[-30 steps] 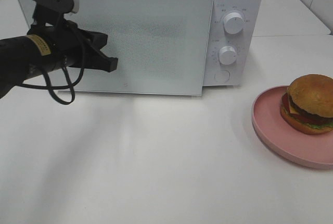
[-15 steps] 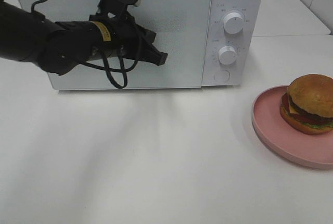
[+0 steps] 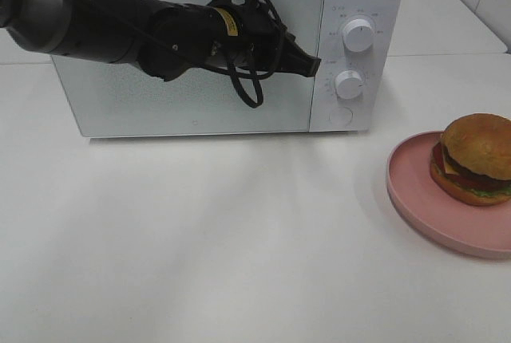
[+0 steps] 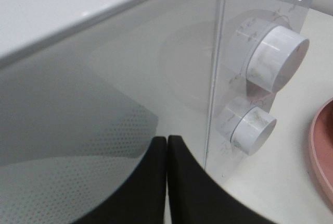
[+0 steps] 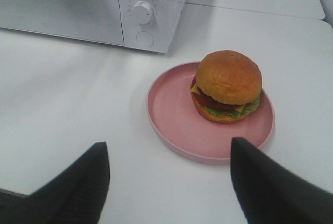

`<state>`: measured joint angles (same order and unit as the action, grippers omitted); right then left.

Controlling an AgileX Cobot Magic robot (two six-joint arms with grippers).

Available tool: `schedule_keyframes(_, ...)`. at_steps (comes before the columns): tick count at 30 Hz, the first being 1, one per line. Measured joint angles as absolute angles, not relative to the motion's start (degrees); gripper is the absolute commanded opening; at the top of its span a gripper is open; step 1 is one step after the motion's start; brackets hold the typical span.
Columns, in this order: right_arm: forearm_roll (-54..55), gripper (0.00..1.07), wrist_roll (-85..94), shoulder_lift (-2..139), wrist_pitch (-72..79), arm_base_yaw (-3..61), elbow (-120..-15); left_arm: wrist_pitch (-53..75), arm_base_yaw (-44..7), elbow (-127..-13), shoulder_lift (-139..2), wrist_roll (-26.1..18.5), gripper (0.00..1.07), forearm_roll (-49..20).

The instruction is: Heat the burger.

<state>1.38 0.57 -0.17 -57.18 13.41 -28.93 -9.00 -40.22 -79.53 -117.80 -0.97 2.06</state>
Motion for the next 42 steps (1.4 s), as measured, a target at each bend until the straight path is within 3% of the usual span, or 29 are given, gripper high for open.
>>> schedule_keyframes(6, 1.4, 0.61, 0.6, -0.2, -57.2, 13.4, -28.9, -1.3, -40.9, -80.5, -114.4, -1.4, 0.0, 2.1)
schedule_keyframes(15, 1.4, 0.61, 0.6, -0.2, -57.2, 13.4, -28.9, 22.6, -41.9, -80.7, -103.4, -1.6, 0.0, 2.0)
schedule_keyframes(23, 1.4, 0.61, 0.6, -0.2, -57.2, 13.4, -28.9, 41.9, -38.8, -80.9, -97.0, -1.3, 0.0, 1.9)
schedule_keyframes(27, 1.4, 0.61, 0.6, -0.2, -57.2, 13.4, -28.9, 52.0, -33.9, -80.6, -93.9, -0.6, 0.0, 1.8)
schedule_keyframes(31, 1.4, 0.61, 0.6, -0.2, -57.2, 13.4, -28.9, 54.3, -30.0, -78.8, -90.9, 0.0, 0.0, 1.8)
schedule_keyframes(34, 1.4, 0.61, 0.6, -0.2, -57.2, 13.4, -28.9, 55.5, -23.0, -74.7, -86.2, 1.1, 0.0, 1.8)
schedule_keyframes(36, 1.4, 0.61, 0.6, -0.2, -57.2, 13.4, -28.9, 55.9, -21.3, -73.6, -85.2, 1.3, 0.0, 1.8)
schedule_keyframes(37, 1.4, 0.61, 0.6, -0.2, -57.2, 13.4, -28.9, 57.1, -17.0, -71.4, -82.6, 1.6, 0.0, 1.8)
schedule_keyframes(39, 1.4, 0.61, 0.6, -0.2, -57.2, 13.4, -28.9, 57.9, -14.8, -70.6, -81.2, 1.6, 0.0, 1.8)
schedule_keyframes(41, 1.4, 0.61, 0.6, -0.2, -57.2, 13.4, -28.9, 59.9, -8.8, -68.1, -77.0, 1.7, 0.0, 2.1)
schedule_keyframes(42, 1.4, 0.61, 0.6, -0.2, -57.2, 13.4, -28.9, 59.9, -8.8, -68.1, -77.0, 1.7, 0.0, 2.1)
